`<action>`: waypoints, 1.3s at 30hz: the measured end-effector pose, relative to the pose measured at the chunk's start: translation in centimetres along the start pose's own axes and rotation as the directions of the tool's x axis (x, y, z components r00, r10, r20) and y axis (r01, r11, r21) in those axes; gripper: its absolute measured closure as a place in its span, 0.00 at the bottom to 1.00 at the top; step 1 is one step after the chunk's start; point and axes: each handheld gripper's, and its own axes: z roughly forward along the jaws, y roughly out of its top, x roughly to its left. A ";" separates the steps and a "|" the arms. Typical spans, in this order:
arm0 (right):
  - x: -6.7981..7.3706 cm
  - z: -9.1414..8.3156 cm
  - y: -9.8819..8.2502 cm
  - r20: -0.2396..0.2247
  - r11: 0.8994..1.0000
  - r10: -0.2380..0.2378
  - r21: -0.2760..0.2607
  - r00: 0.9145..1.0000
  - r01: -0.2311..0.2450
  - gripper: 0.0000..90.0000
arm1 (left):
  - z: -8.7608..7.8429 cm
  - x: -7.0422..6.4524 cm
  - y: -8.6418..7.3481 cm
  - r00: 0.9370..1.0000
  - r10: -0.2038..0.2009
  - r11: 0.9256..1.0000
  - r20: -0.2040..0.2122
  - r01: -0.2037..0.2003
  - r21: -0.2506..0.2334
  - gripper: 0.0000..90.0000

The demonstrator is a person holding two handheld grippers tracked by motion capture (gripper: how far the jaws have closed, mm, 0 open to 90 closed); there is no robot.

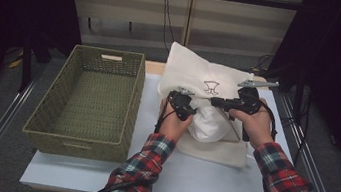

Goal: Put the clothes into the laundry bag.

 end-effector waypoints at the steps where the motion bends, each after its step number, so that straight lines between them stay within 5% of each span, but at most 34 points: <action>1: 0.0 0.0 0.0 0.001 1.000 0.001 0.002 1.000 -0.001 0.99 | 0.0 0.0 -0.2 1.000 0.002 1.000 0.006 -0.002 0.006 0.97; 9: 0.0 0.4 -0.3 0.014 1.000 0.002 0.020 1.000 -0.002 0.99 | -0.8 0.3 -1.2 0.999 -0.004 1.000 0.045 0.003 0.026 0.84; 13: 0.2 0.6 -0.1 0.026 1.000 -0.009 0.027 1.000 0.008 0.99 | -1.6 0.2 -1.5 0.998 -0.020 1.000 0.058 0.019 0.023 0.69; 19: 0.5 0.8 0.0 0.043 0.999 -0.024 0.039 0.999 0.022 0.99 | -3.4 0.0 -1.6 0.999 0.003 0.999 0.042 -0.004 0.038 0.43; 24: 0.6 1.0 0.0 0.054 0.998 -0.033 0.047 0.998 0.030 0.99 | -4.4 -0.7 -1.9 0.997 0.024 0.999 0.070 -0.027 0.041 0.31; 33: 0.5 1.0 0.1 0.055 0.998 -0.030 0.052 0.998 0.028 0.98 | -5.1 -2.7 -2.6 0.990 0.067 0.996 0.127 -0.074 0.048 0.26; 39: 0.3 1.0 0.1 0.055 0.999 -0.025 0.046 0.998 0.022 0.98 | -4.3 -3.9 -3.4 0.978 0.115 0.986 0.176 -0.134 0.099 0.36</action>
